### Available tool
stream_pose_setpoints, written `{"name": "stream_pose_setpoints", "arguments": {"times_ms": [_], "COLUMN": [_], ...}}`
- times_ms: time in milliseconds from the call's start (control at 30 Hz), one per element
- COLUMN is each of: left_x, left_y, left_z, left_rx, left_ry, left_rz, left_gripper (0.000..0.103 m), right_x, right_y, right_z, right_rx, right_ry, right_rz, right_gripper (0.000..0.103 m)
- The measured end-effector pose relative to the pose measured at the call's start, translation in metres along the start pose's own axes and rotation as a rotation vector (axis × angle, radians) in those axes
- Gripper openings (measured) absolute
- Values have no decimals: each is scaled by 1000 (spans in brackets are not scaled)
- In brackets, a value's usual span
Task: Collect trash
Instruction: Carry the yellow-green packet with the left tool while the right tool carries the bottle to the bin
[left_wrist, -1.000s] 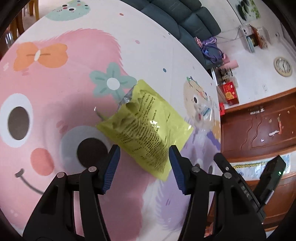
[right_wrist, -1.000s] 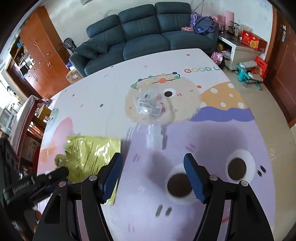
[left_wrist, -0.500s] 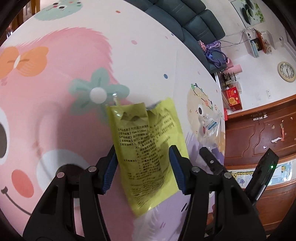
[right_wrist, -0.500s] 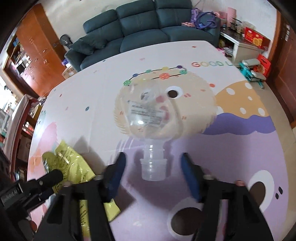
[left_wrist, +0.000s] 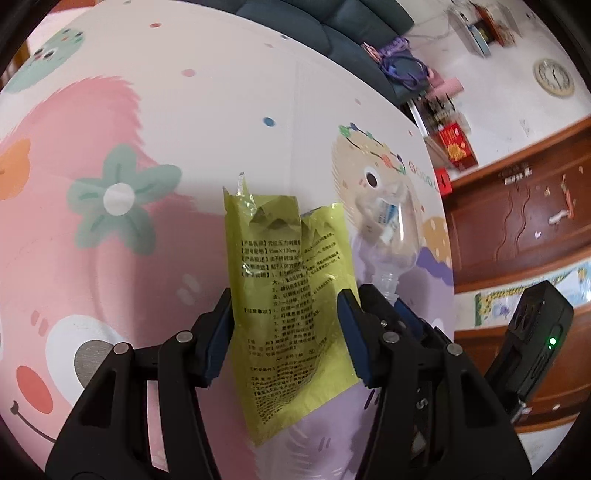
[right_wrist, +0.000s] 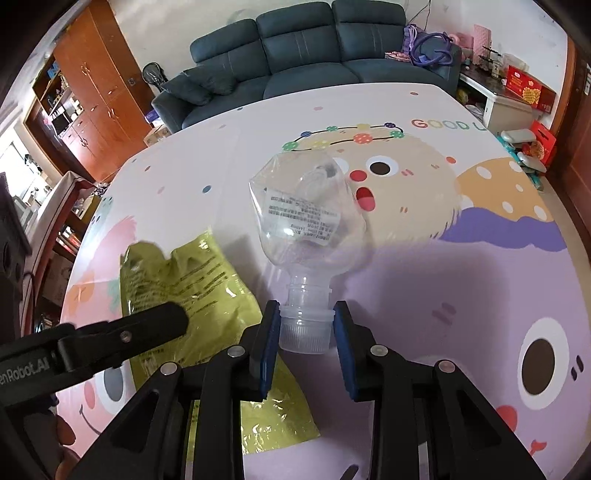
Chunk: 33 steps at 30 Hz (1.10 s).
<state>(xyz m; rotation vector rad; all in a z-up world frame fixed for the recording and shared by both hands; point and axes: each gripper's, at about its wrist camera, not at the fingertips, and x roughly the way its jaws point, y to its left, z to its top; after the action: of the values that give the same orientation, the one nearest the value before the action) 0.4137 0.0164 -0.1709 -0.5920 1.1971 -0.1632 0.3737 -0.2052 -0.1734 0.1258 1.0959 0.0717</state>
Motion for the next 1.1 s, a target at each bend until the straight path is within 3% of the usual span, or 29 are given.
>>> {"name": "stream_pose_setpoints", "arguments": {"times_ms": [100,133,167,300,500,733,1100], "left_x": [-4,-6,-8,-12,-31,-74,-151], "left_y": [-9,-10,-13,-23,-30,-33,-38], "left_z": [-2,-3,-4,-8,-21,-47,-116], "left_rx": [42,51,64,132,214,298,389], "left_ry": [-17,-25,-34,-34,-57,-76,-69], "left_rz": [23,25,30,69,83,98,63], "left_gripper": [50,47,36,28,28,28,28], "right_x": [-4,-5,-6,-11,-29,-76,-171], "right_y": [1,1,0,-8,-16,-16,1], "right_z": [-8,-10,-13,-21,-37,-67,-133], "right_rx": [4,7,11,39,59,70,49], "right_ry": [-5,-5,-8,-9,-9,-33,-71], "right_rz": [21,28,30,48,71,105,153], "right_gripper": [29,29,29,28,28,28,28]}}
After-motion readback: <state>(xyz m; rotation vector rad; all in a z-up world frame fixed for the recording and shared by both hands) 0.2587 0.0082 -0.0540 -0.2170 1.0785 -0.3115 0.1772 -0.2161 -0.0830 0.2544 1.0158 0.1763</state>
